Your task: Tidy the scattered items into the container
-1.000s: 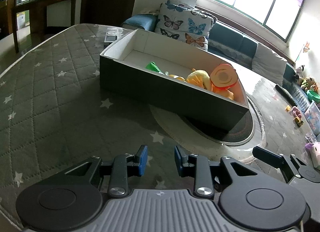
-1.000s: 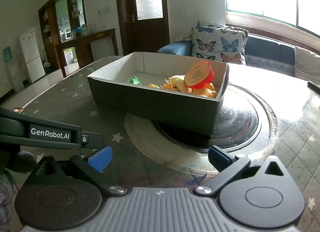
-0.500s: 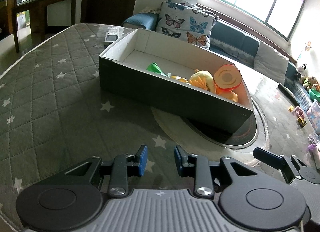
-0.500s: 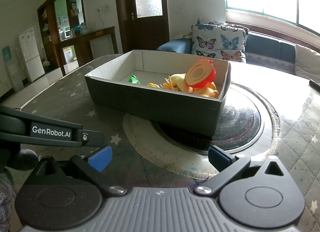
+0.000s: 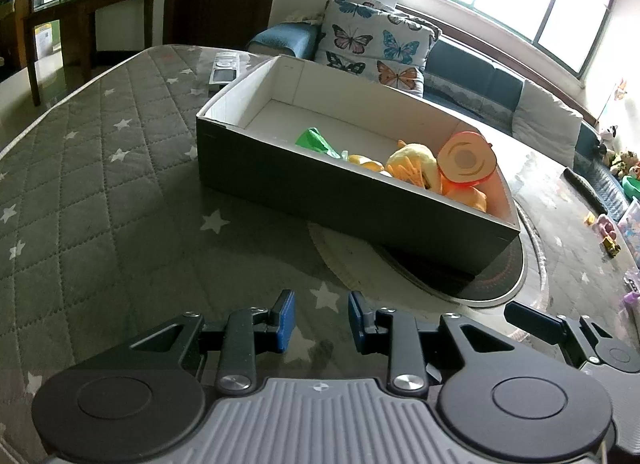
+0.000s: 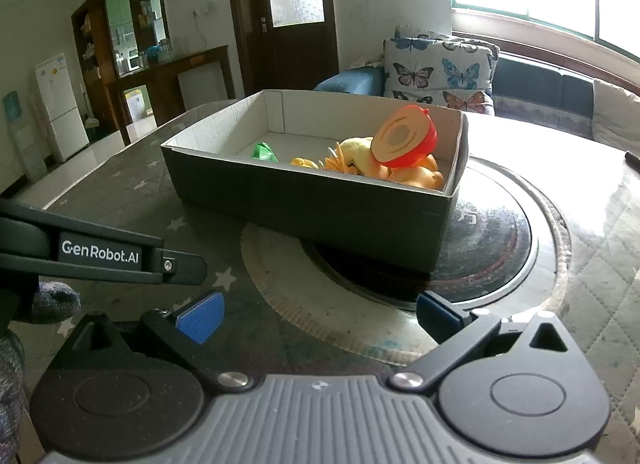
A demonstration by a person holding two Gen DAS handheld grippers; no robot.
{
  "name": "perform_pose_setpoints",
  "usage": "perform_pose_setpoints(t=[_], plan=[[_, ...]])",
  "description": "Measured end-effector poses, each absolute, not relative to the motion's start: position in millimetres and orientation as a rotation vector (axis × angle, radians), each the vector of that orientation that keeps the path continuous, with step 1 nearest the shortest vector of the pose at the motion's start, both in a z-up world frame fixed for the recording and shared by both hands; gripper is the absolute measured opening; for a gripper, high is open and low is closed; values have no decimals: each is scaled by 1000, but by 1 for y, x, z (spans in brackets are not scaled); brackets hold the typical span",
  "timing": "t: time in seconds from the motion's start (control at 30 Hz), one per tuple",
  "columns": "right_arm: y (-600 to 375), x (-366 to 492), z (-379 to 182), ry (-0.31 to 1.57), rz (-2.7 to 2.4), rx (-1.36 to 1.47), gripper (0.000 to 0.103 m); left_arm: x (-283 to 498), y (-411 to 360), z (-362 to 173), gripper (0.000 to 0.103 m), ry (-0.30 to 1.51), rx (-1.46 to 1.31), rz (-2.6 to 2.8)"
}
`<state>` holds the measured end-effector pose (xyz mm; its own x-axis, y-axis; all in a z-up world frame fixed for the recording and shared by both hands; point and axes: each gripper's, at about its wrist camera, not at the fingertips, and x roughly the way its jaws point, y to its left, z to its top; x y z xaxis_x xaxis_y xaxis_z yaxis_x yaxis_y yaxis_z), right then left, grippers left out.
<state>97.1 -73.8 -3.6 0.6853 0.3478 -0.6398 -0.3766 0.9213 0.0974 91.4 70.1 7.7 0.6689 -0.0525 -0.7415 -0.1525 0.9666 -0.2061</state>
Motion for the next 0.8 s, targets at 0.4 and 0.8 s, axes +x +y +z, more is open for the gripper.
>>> perform_pose_setpoints(t=[0.4,0.8], plan=[[-72,112,-4,717,397,-32,103,108,70,9,31,837,-236,46],[-72,128,-7,734,381,-23,103,125,68,7,30,846,-217,33]])
